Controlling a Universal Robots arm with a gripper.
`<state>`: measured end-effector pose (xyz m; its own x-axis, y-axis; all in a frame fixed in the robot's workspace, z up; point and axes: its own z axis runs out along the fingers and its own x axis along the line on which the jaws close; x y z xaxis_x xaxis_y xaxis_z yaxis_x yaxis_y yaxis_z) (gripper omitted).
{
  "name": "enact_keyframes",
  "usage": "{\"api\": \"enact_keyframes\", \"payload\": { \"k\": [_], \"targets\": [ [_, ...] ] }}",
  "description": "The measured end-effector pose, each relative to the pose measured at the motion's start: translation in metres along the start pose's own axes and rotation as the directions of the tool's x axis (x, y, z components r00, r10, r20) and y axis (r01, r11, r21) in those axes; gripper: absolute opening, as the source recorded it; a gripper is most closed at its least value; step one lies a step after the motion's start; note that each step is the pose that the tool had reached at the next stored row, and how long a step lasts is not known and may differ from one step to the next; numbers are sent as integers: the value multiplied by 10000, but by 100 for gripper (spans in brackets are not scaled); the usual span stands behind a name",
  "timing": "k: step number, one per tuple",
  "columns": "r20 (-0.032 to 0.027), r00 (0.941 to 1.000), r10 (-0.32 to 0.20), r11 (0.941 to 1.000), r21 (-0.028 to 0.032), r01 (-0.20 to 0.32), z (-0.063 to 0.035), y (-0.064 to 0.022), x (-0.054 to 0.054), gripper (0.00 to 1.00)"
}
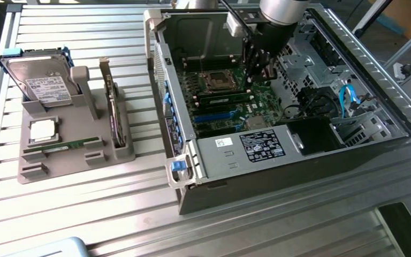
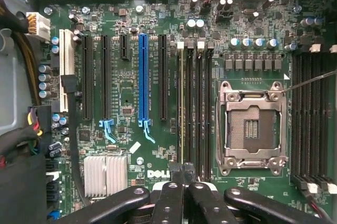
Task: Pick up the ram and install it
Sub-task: 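Press down the ram until it locks into place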
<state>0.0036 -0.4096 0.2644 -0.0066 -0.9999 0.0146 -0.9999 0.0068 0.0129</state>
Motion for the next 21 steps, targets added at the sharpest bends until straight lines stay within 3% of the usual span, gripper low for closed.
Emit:
{"api": "enact_keyframes", "payload": {
  "k": [5,9,21],
  "targets": [
    [0,10000,-1,10000,1,1,105,-2,2,11],
    [-1,10000,0,10000,0,0,110,-3,3,11],
    [-1,10000,0,10000,0,0,112,-179,1,11]
  ]
}}
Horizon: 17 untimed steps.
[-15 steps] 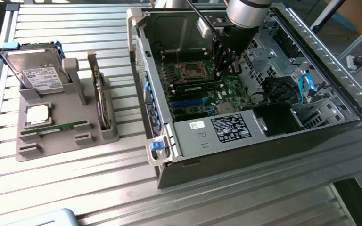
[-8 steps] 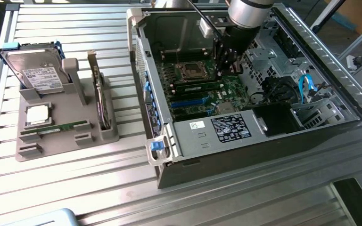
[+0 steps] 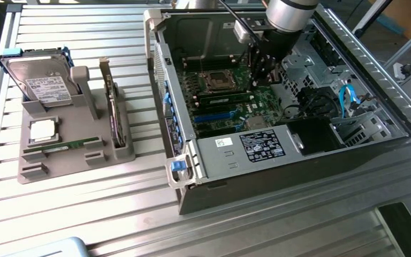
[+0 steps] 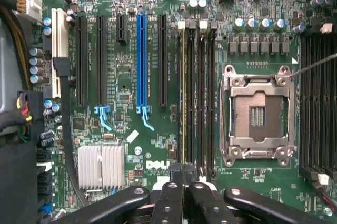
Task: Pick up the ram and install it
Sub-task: 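Press down the ram until it locks into place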
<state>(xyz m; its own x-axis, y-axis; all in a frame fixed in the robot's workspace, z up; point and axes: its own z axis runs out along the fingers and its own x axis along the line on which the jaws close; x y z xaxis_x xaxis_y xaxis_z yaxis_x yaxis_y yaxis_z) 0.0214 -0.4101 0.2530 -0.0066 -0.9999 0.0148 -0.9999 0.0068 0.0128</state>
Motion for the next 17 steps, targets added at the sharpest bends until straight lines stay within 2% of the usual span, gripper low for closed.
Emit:
{"api": "enact_keyframes", "payload": {
  "k": [4,6,9,17],
  "targets": [
    [0,10000,0,10000,0,0,1,-52,-1,11],
    [1,10000,0,10000,0,0,4,-52,0,11],
    [1,10000,-1,10000,0,1,68,-49,-4,11],
    [-1,10000,-1,10000,2,1,122,-23,-13,11]
  ]
}}
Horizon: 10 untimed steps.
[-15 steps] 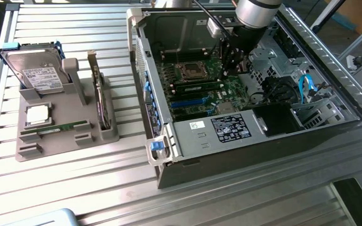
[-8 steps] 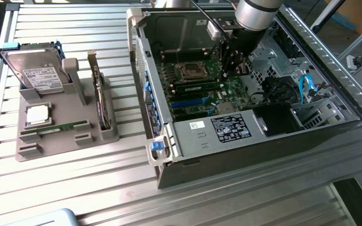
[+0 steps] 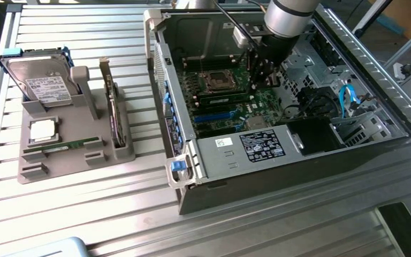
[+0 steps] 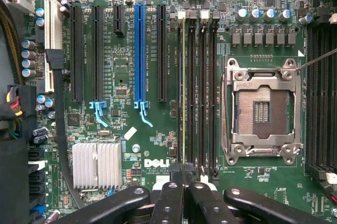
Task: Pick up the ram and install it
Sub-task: 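Press down the ram until it locks into place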
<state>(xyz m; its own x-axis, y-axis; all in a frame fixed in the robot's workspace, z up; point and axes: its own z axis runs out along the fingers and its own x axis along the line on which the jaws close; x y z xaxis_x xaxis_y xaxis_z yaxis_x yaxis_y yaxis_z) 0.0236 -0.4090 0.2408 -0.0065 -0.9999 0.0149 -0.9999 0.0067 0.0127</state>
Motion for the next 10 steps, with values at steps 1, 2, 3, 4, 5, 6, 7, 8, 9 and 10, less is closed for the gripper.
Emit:
{"api": "enact_keyframes", "payload": {
  "k": [1,2,3,4,5,6,7,8,9,10],
  "targets": [
    [2,10000,0,10000,1,0,3,0,-4,11],
    [1,10000,0,10000,1,0,3,0,-4,11],
    [1,10000,0,10000,0,0,3,0,-4,11],
    [1,10000,1,10000,0,-1,3,0,-4,11],
    [0,10000,0,10000,1,0,3,0,-4,11],
    [0,10000,1,10000,0,-1,5,0,-4,11],
    [2,10000,0,10000,1,0,10,0,-5,11],
    [0,10000,1,10000,0,-1,12,0,-4,11],
    [-2,10000,0,10000,0,0,13,0,-4,11],
    [1,10000,1,10000,0,-1,17,0,-4,11]
  ]
}}
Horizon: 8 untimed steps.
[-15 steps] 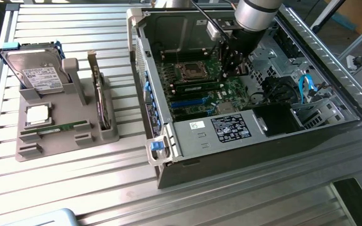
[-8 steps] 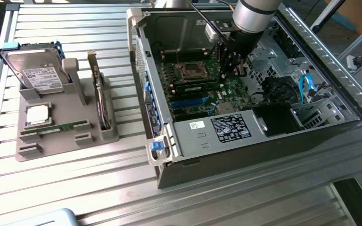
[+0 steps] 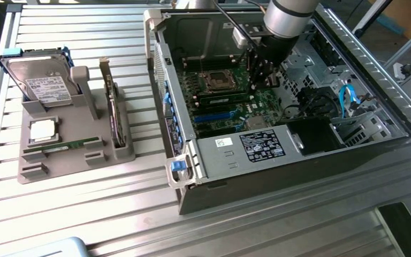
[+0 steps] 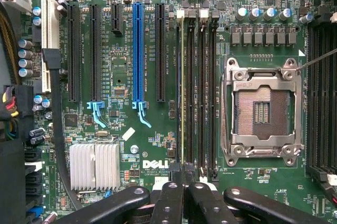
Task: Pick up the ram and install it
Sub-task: 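Press down the ram until it locks into place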
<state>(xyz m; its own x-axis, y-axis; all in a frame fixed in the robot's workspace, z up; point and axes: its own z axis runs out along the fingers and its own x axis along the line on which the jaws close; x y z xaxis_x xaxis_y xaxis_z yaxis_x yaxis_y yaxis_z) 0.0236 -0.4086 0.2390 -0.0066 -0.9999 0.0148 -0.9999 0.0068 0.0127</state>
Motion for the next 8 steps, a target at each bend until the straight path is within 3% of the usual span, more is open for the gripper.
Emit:
{"api": "enact_keyframes", "payload": {
  "k": [8],
  "targets": [
    [0,10000,-1,10000,0,1,30,-1,-1,11]
  ]
}}
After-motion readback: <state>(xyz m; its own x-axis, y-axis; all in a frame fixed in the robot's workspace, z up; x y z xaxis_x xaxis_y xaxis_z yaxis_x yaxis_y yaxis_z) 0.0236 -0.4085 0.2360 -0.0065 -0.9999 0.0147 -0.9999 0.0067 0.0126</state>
